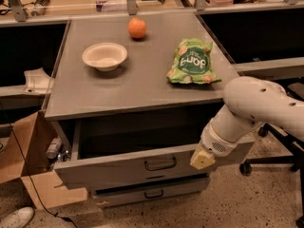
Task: Close top drawer
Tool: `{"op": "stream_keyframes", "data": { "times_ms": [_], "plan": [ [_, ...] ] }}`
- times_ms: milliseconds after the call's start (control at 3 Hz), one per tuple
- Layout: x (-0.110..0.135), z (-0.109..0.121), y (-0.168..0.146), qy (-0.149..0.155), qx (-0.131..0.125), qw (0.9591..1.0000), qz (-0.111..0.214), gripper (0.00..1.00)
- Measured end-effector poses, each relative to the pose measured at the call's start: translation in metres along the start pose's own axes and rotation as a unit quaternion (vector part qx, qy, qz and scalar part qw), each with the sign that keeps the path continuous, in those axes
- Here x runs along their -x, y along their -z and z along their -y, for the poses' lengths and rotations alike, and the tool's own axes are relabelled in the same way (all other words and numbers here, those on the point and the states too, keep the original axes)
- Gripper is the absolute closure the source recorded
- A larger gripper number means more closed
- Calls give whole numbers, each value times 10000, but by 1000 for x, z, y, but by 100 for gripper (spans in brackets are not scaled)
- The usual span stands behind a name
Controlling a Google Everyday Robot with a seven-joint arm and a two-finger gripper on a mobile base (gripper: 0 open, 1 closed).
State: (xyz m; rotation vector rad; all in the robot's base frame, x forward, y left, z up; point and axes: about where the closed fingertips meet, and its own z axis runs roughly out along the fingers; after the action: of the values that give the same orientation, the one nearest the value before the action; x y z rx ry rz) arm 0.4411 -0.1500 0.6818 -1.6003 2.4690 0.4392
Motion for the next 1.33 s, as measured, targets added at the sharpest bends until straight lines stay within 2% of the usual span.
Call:
{"op": "stream_keyframes", "data": {
  "times_ms": [333,1333],
  "plan": [
    [0,1,-2,-27,20,10000,13,100],
    [28,31,-5,-171,-252,9989,368,100]
  ]
}}
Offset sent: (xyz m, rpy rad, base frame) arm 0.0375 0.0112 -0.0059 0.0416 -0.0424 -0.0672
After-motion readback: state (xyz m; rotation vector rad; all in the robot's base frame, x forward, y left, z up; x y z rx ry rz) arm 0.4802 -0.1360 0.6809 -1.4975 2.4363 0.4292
